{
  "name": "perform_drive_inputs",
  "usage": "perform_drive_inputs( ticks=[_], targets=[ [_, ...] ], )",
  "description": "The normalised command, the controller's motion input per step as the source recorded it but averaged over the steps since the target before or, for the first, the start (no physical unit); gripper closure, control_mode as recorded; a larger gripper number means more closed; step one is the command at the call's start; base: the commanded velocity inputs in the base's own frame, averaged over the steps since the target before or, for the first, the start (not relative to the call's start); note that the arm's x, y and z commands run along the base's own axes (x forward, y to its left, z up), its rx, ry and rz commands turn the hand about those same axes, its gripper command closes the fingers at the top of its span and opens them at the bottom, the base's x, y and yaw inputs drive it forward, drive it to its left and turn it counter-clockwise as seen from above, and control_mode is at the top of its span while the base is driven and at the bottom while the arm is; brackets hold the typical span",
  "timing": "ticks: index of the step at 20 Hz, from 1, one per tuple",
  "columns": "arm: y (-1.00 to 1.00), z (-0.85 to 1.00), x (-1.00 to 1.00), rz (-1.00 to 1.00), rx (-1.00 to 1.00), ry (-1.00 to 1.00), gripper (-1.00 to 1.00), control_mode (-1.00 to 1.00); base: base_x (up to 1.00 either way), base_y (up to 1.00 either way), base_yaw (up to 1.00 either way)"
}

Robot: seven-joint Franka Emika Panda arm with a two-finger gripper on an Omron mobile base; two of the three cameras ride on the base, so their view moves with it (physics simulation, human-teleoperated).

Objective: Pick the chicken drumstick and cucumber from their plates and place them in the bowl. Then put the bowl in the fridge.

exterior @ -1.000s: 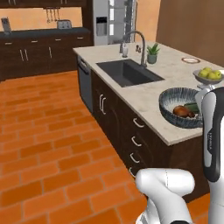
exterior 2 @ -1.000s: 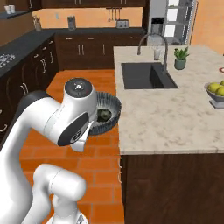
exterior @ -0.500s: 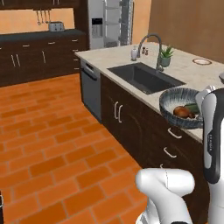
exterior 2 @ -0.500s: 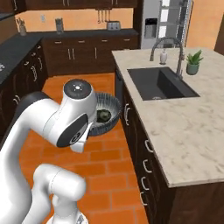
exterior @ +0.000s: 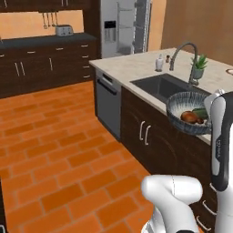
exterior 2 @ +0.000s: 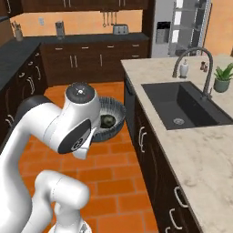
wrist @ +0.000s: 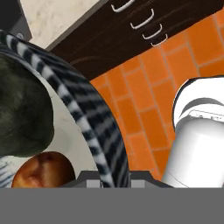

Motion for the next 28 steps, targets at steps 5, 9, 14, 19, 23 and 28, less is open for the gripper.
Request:
perform_drive_inputs(
  ticks=[5, 9, 14, 19, 23, 28],
  targets=[
    [0.0, 0.0, 0.0, 0.0, 0.0, 0.0, 1.0, 1.0, 1.0, 0.31, -0.02],
    [0.0, 0.0, 0.0, 0.0, 0.0, 0.0, 1.0, 1.0, 1.0, 0.19, -0.05],
    [0.0, 0.0, 0.0, 0.0, 0.0, 0.0, 1.0, 1.0, 1.0, 0.41, -0.21],
    [0.0, 0.0, 0.0, 0.0, 0.0, 0.0, 1.0, 1.0, 1.0, 0.69, -0.28],
    [0.0, 0.0, 0.0, 0.0, 0.0, 0.0, 1.0, 1.0, 1.0, 0.93, -0.32],
    [0.0, 0.0, 0.0, 0.0, 0.0, 0.0, 1.0, 1.0, 1.0, 1.0, -0.42]
  ],
)
